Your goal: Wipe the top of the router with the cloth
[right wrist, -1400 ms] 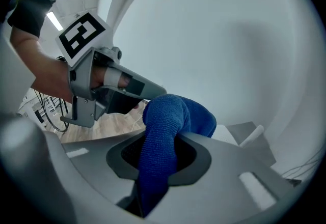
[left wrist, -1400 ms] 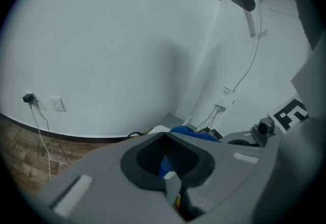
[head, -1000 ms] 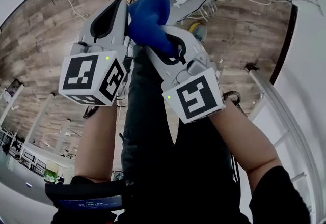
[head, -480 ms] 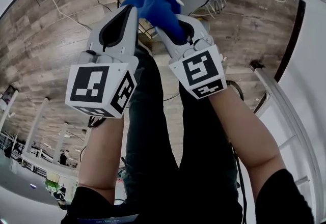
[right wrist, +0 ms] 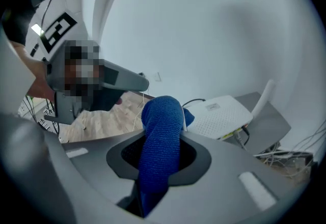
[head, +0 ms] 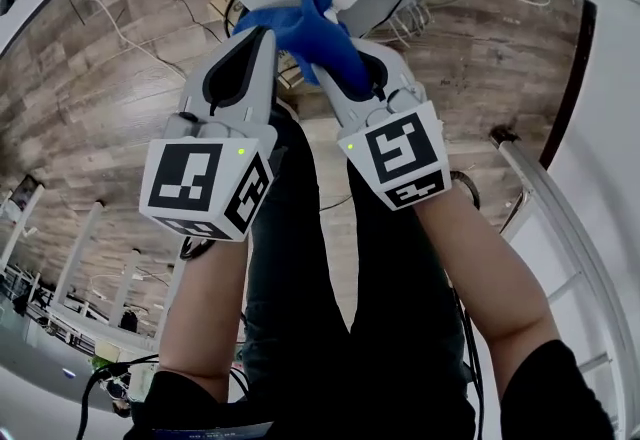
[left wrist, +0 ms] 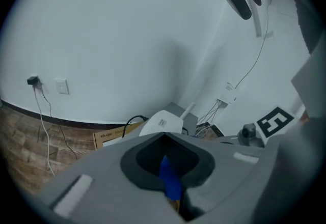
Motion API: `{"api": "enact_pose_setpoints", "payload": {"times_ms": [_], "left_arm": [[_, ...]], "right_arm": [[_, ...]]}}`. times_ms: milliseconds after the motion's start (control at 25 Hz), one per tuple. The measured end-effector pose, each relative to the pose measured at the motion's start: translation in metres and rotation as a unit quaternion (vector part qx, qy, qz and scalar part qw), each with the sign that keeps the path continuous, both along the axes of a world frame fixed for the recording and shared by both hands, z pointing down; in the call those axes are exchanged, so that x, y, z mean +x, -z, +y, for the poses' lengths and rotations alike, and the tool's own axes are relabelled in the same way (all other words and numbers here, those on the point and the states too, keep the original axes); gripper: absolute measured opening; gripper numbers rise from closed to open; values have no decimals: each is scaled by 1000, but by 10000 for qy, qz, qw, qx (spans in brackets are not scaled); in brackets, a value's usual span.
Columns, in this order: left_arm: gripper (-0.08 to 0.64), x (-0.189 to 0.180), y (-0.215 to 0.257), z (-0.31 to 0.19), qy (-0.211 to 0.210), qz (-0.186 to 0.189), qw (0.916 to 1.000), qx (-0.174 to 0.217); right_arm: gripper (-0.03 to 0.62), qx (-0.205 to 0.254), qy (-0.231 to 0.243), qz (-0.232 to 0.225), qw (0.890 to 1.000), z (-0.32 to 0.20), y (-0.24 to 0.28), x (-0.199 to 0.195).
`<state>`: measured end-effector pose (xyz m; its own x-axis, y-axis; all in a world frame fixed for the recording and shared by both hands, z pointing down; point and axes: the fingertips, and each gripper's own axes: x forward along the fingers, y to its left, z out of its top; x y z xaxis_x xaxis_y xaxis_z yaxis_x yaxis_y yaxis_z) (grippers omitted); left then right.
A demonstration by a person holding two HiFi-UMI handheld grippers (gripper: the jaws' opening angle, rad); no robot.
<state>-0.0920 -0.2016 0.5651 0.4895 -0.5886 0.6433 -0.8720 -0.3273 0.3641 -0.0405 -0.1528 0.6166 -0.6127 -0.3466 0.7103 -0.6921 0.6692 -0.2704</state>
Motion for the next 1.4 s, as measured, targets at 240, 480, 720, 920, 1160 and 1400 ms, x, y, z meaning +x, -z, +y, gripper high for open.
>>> {"api": "enact_pose_setpoints", "payload": {"times_ms": [240,480,720,920,1160,1400], "left_arm": [[2,7,57,-44,44,-31,9988,486],[2,49,113,-86,-17,152,9963,843],[2,98,126,-109,-204,368,9943,982],[2,132,96,-116,-155,398,9958,812],[2,166,45,-110,256,508,9970,534],[2,180,2,-98,362,665,9966,316]], "right_arm": [[109,641,-201,-316,9972,-27,86,15],[109,1007,-1323,-332,9855,-87,151,90],[109,2032,-1925,49,9600,-166,198,195],[109,2109,-1697,487,9614,-206,147,233],[109,1425,-871,637,9839,-194,16,213],[109,1197,-289,767,9894,-185,-47,202]]}}
